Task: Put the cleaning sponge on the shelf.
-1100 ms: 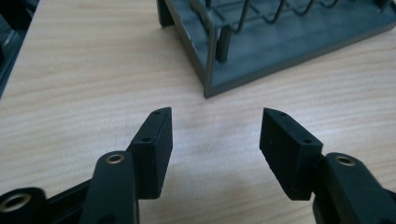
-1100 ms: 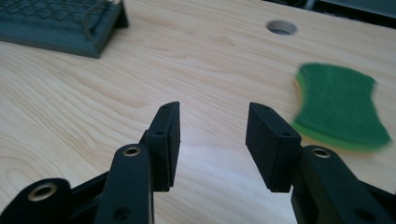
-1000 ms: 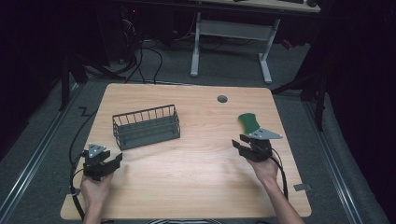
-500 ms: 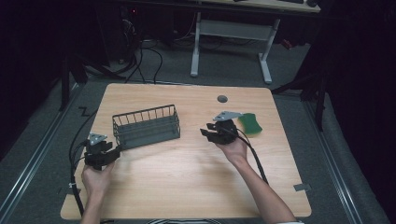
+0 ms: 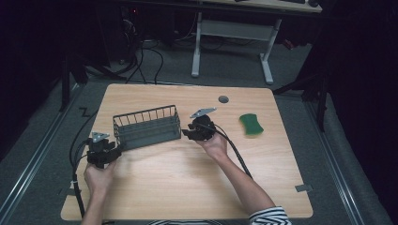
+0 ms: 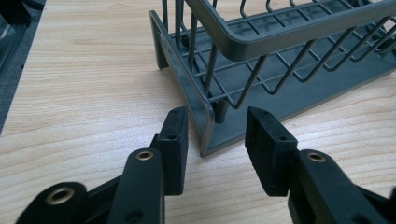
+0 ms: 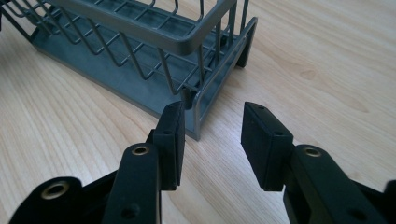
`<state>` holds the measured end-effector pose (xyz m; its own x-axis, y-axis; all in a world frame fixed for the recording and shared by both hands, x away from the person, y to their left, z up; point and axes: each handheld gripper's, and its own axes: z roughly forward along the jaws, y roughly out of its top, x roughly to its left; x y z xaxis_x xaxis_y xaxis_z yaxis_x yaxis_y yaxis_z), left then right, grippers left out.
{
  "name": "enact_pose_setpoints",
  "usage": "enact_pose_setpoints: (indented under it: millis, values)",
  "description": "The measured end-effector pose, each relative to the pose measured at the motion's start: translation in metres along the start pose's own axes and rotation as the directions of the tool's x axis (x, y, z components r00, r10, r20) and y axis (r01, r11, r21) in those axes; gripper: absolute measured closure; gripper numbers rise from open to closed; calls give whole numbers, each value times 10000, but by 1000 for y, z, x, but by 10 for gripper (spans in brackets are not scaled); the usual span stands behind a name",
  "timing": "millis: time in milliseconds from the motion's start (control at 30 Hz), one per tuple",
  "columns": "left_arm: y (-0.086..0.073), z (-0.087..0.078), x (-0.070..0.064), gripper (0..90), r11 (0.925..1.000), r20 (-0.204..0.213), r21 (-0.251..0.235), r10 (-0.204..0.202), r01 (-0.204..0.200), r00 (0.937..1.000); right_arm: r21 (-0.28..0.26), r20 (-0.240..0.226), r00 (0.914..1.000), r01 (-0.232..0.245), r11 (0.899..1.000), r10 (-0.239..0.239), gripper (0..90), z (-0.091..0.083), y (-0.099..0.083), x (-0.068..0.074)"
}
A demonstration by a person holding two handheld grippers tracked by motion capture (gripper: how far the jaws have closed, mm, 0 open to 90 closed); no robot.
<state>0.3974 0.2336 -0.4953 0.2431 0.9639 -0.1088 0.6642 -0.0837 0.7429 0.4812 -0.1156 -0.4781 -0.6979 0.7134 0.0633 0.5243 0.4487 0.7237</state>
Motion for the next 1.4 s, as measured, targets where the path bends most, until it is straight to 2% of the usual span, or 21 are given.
enact_pose_setpoints:
  millis: [133,367,533,767,1033,1167,1400]
  values:
    - [0,2,1,641,10000,25,24,-57,57,10000,203,-247,9995,-182,9996,187,642,14,2,0]
    - [-1,5,3,689,9999,70,84,-59,58,10000,418,-414,9990,-127,9990,145,708,24,3,4]
    - [-2,7,2,737,9998,58,205,20,-21,10000,458,-265,9996,-100,9989,112,769,26,4,6]
    - [-2,9,3,790,9997,79,252,7,-9,10000,492,-42,9998,177,9986,-176,853,28,6,9]
    - [-1,9,4,855,9998,24,180,34,-35,10000,514,-9,9998,206,9985,-206,864,28,6,8]
    - [-1,9,3,863,9993,-69,183,328,-327,9994,509,-5,9997,257,9984,-257,865,28,6,8]
    - [-1,8,1,869,9982,-32,210,561,-560,9984,598,37,9993,358,9976,-361,868,26,5,9]
